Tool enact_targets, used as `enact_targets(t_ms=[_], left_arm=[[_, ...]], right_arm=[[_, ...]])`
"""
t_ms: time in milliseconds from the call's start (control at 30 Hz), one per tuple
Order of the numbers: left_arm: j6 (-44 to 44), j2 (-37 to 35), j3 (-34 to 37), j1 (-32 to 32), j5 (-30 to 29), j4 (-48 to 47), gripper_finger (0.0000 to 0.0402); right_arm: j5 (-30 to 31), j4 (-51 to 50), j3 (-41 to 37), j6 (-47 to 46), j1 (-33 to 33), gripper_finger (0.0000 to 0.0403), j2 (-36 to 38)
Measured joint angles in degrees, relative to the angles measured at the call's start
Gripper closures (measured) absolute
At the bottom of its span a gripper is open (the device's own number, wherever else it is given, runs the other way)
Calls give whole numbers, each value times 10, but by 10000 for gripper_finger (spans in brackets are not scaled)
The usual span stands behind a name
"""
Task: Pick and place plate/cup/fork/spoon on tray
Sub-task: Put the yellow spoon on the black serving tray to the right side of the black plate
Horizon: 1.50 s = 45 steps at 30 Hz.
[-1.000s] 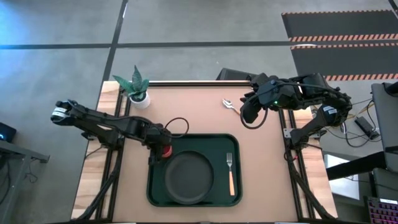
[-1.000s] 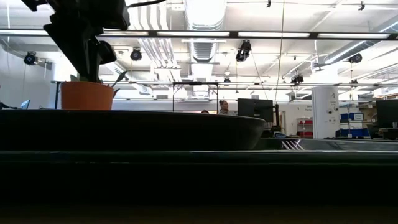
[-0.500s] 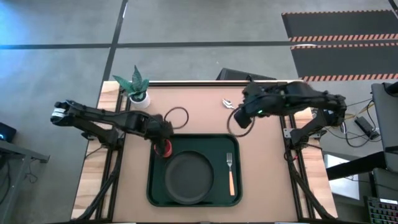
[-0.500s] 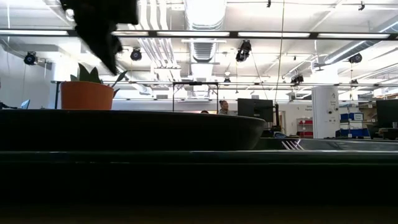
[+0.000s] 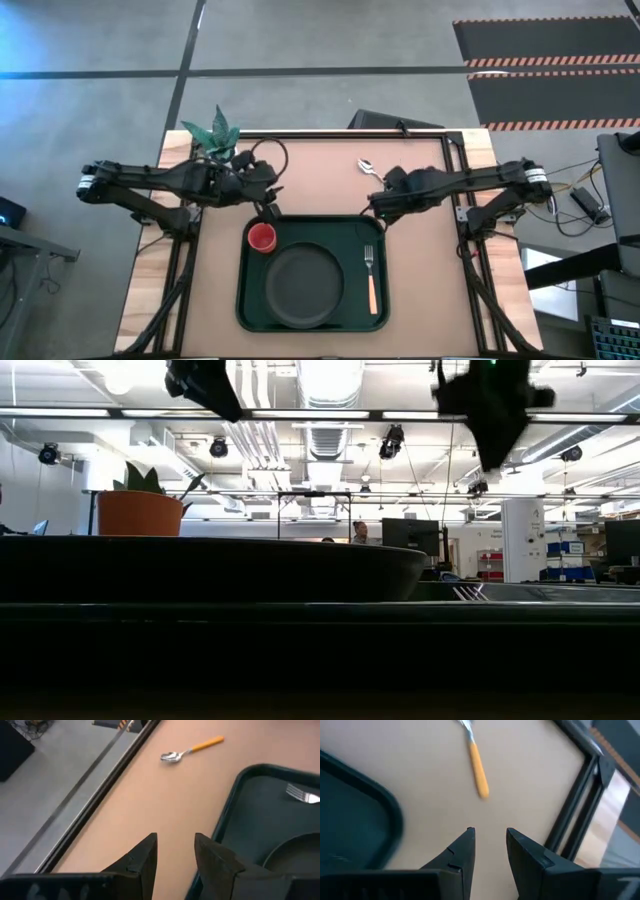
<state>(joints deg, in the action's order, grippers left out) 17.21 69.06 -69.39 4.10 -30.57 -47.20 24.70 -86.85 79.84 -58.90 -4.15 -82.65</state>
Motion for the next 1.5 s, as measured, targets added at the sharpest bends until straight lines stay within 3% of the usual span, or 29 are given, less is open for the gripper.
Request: enact_targets(t_ms=[267, 500, 700, 933, 1167, 1500], left_arm=[[34, -52, 4, 0, -61, -72, 289], [95, -113, 22, 0, -64, -120, 289], [94, -152, 50, 0, -64, -126, 289], [93, -192, 88, 0, -64, -137, 289], [95, -229, 111, 0, -65, -138, 289], [96, -255, 112, 0, -75, -138, 289]], right_arm=[[-64, 135, -140, 48, 47, 305, 0], [-124, 296, -216, 145, 134, 305, 1], [-203, 360, -232, 213, 226, 305, 1], [-364, 475, -206, 285, 328, 310, 1], [-366, 465, -162, 317, 388, 304, 1], [-367, 434, -183, 330, 398, 274, 1]])
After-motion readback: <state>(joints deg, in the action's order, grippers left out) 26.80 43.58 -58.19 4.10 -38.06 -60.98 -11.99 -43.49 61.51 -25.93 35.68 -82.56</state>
